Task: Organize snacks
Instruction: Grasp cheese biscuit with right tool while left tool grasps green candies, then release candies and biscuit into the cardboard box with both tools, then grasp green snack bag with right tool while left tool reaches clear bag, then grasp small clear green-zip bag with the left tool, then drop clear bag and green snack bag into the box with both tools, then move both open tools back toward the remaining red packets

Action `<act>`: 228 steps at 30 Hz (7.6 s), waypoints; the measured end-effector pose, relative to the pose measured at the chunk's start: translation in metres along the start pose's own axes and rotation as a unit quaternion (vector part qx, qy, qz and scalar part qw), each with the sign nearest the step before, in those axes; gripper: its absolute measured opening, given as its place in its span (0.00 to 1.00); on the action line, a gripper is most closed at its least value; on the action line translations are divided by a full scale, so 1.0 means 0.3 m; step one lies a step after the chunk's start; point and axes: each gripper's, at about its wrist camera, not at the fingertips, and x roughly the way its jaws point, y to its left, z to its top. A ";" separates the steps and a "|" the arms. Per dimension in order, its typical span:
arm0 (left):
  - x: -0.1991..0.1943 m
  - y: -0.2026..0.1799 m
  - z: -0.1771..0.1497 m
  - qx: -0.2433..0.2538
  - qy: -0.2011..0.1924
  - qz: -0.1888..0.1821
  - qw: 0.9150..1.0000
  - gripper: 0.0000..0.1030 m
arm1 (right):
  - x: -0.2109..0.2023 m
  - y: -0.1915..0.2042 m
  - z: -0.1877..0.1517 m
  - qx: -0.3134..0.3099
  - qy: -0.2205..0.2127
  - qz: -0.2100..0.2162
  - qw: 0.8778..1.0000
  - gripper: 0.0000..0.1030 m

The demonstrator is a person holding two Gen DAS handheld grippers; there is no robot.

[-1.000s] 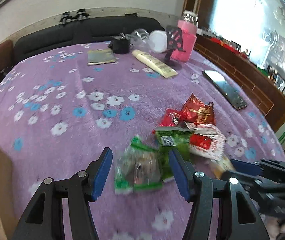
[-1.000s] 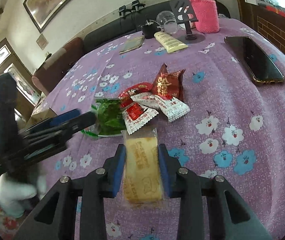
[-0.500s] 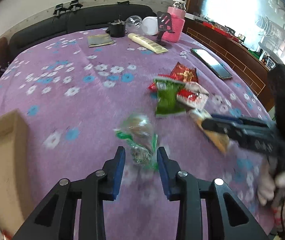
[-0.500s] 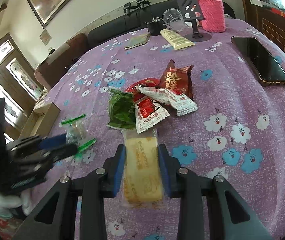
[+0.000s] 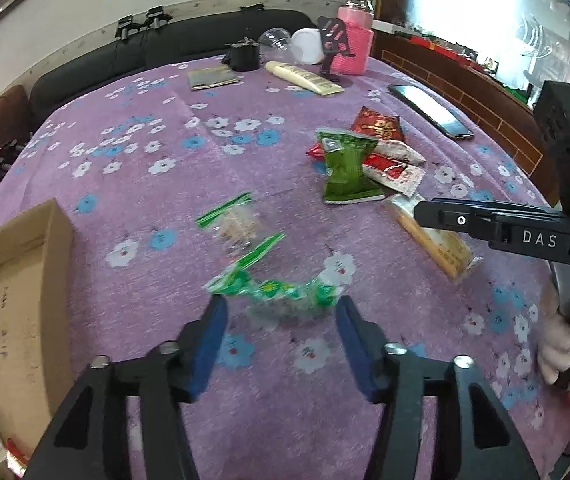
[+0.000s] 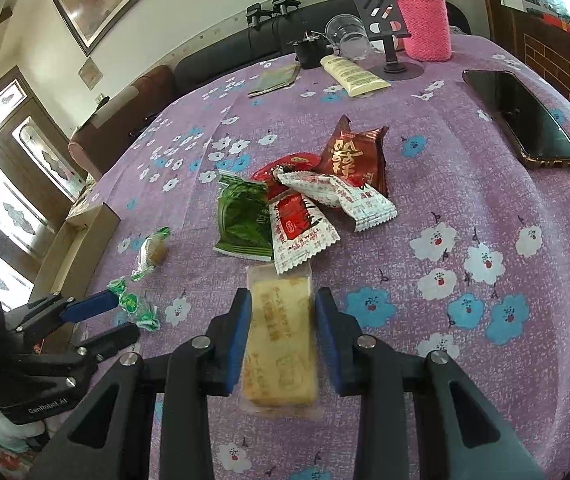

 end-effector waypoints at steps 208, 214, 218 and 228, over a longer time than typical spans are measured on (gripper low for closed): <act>-0.156 0.014 -0.139 -0.159 -0.020 -0.082 0.984 0.72 | -0.165 -0.153 0.097 0.095 -0.048 -0.057 0.993 0.36; -0.121 -0.002 -0.159 -0.156 -0.004 -0.079 0.985 0.76 | -0.005 -0.124 0.232 0.071 -0.038 -0.078 0.994 0.36; -0.120 -0.008 -0.161 -0.156 -0.007 -0.090 0.984 0.83 | 0.081 -0.106 0.229 0.074 0.011 -0.033 0.997 0.36; -0.123 -0.019 -0.167 -0.154 -0.019 -0.121 0.980 0.99 | -0.009 -0.022 0.136 0.036 0.028 0.017 0.999 0.38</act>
